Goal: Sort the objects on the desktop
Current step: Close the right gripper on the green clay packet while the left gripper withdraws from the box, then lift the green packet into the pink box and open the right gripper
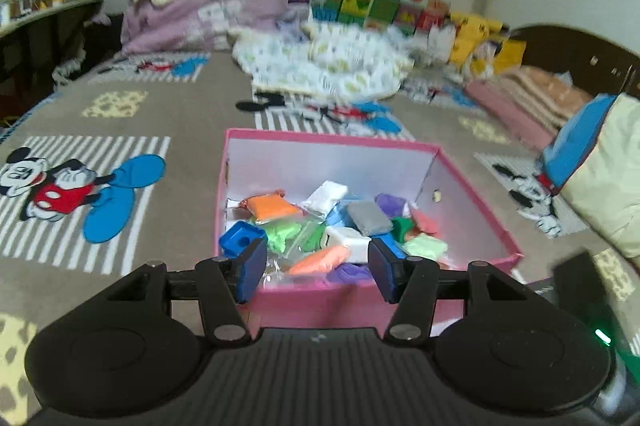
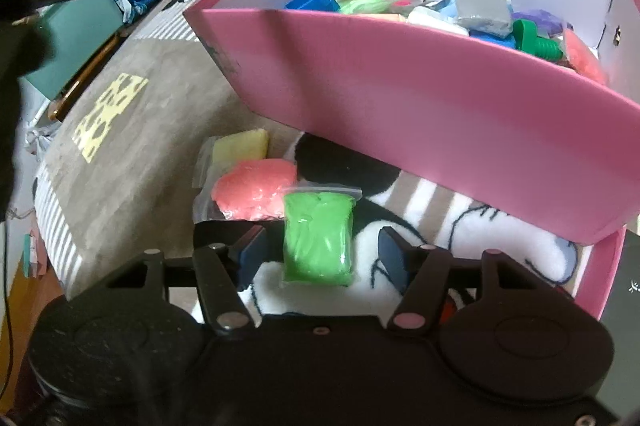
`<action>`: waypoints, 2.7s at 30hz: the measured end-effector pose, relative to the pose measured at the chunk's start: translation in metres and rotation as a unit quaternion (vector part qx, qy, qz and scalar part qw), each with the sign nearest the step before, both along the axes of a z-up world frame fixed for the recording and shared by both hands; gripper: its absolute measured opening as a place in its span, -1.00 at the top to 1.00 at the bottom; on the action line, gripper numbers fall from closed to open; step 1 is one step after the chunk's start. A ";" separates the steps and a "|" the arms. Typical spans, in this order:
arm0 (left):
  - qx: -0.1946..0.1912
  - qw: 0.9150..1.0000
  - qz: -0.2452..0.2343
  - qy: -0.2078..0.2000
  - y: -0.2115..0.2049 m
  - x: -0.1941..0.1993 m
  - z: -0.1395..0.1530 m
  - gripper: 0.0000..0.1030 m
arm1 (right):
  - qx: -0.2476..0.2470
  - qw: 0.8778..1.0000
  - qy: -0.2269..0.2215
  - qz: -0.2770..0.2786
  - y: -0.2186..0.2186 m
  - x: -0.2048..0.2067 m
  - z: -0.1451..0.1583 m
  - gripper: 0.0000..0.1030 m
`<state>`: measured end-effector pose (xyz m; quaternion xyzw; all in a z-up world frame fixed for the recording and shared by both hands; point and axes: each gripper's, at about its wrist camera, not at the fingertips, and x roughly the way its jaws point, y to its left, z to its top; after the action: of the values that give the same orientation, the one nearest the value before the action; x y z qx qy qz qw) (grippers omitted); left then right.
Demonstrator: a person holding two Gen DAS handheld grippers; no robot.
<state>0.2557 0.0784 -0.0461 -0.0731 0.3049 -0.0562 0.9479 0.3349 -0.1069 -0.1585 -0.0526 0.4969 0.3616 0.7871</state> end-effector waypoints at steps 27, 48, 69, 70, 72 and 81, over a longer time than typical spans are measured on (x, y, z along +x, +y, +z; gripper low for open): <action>0.043 0.999 0.034 -0.004 0.000 -0.104 -0.107 -0.06 | -0.061 0.996 -0.060 0.032 0.024 -0.012 -0.002 0.29; 0.037 0.999 0.029 0.008 -0.004 -0.106 -0.108 -0.06 | -0.052 0.988 -0.133 0.050 0.006 -0.039 0.073 0.31; 0.003 1.000 0.022 -0.023 -0.003 -0.106 -0.102 -0.28 | -0.020 0.977 -0.206 -0.056 -0.029 -0.005 0.141 0.31; 0.003 1.000 0.020 -0.022 -0.003 -0.106 -0.102 -0.29 | -0.022 0.976 -0.205 -0.064 -0.029 -0.001 0.140 0.31; 0.001 1.000 0.018 -0.023 -0.003 -0.105 -0.103 -0.28 | -0.025 0.976 -0.203 -0.078 -0.028 0.009 0.138 0.31; -0.006 0.999 0.019 -0.030 0.005 -0.103 -0.105 -0.29 | -0.054 0.974 -0.189 -0.113 -0.020 0.047 0.117 0.31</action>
<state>0.1525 0.0835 -0.1510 -0.0832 0.2747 -0.0422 0.9570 0.3821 -0.1274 -0.0411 -0.1063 0.3603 0.2264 0.8987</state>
